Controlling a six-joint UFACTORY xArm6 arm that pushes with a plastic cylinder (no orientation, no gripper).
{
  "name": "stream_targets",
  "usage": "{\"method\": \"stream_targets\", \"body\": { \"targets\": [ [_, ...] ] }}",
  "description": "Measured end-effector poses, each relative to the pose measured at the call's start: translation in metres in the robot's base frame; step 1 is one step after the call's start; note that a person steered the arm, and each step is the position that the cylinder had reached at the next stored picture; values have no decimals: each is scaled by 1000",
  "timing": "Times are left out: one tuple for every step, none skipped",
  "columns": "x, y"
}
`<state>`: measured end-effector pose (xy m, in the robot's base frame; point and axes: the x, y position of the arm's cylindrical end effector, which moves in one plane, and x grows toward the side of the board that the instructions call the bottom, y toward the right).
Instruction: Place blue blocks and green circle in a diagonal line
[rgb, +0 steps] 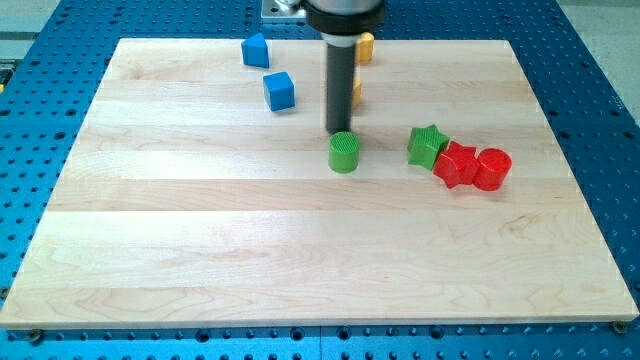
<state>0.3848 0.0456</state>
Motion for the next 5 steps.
{"method": "stream_targets", "body": {
  "targets": [
    [51,32],
    [74,9],
    [43,-10],
    [30,-10],
    [60,-53]
  ]
}}
